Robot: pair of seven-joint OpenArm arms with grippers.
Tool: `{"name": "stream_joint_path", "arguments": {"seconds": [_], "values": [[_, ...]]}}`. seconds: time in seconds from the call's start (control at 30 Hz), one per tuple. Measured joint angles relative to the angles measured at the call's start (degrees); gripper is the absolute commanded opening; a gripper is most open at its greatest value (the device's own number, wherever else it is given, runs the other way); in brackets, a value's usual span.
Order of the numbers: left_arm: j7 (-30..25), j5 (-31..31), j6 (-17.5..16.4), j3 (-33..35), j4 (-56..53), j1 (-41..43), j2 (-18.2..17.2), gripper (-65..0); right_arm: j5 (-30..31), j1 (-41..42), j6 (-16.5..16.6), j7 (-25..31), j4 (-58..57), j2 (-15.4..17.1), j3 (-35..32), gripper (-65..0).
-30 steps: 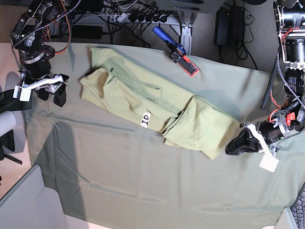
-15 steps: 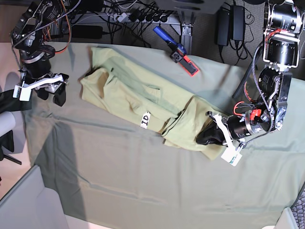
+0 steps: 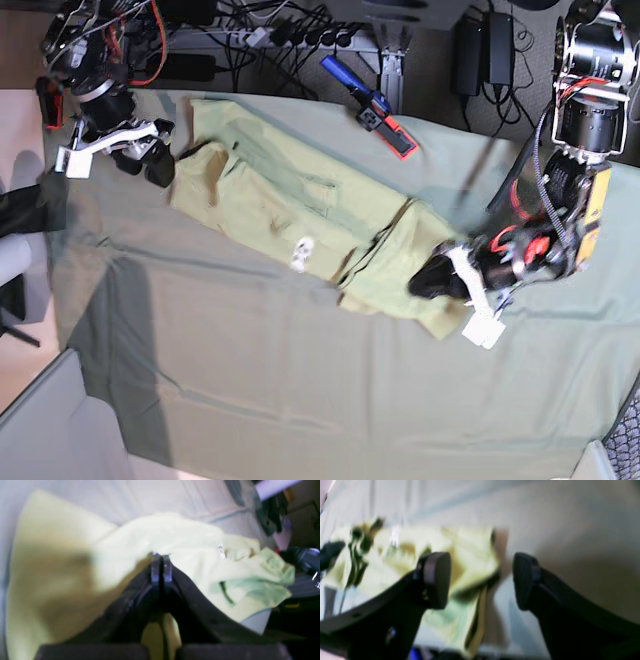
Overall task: Fold the T-shirt properly
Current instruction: 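Grasp the folded end with the left gripper and the collar end with the right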
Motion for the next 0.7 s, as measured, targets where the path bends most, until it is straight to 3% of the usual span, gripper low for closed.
{"name": "stream_joint_path", "arguments": {"seconds": [0.2, 0.43, 0.7], "values": [[2.16, -0.68, -0.02, 0.00, 5.29, -0.02, 0.00, -65.0, 0.17, -1.38, 0.00, 0.81, -0.02, -2.08, 0.00, -26.4], [2.82, -1.27, -0.02, 0.02, 5.79, -0.02, 0.00, -65.0, -0.98, -1.11, 0.02, 2.12, -0.68, -2.08, 0.00, -26.4], [2.82, -1.27, -0.02, 0.02, 5.79, -0.02, 0.00, -65.0, -1.03, 1.97, 0.17, 2.73, -10.19, -2.16, -1.55, -26.4]]}}
